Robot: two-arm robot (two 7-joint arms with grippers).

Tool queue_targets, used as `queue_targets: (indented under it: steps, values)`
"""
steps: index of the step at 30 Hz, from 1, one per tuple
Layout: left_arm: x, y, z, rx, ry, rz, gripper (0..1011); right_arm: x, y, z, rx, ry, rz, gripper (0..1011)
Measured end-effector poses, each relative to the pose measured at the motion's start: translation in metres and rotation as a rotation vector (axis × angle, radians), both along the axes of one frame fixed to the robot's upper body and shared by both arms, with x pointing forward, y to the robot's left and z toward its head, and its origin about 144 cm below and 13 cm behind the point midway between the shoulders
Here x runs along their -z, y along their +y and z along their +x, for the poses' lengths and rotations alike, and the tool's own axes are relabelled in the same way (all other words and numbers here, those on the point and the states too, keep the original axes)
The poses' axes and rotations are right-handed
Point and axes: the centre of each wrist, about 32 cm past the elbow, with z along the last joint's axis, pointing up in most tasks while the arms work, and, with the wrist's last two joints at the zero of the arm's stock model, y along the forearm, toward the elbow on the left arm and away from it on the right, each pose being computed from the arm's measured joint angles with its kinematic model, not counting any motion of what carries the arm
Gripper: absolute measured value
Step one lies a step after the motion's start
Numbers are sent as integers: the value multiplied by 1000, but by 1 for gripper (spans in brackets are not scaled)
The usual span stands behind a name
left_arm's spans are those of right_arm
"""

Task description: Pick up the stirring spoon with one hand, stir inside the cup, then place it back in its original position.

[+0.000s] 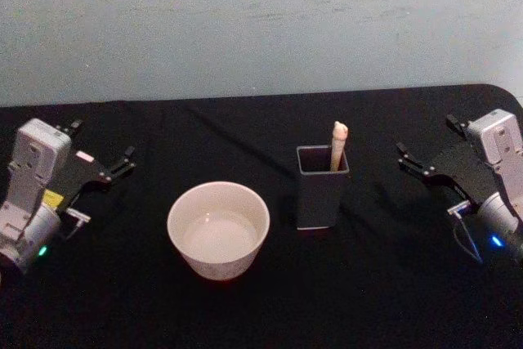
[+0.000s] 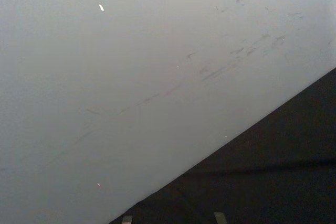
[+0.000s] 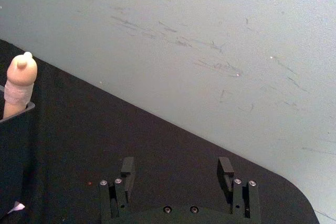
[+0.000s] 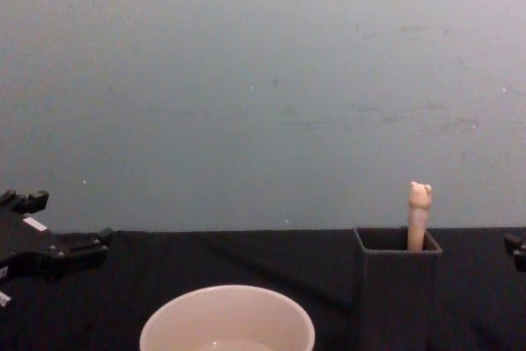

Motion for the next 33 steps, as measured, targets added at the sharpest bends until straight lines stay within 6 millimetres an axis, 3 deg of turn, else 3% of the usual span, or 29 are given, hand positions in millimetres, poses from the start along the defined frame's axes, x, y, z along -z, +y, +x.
queue_targets:
  steps: [33]
  values:
    - [0,0,0,0,0,0,1001,-1,-3,1,3,1,15,1002]
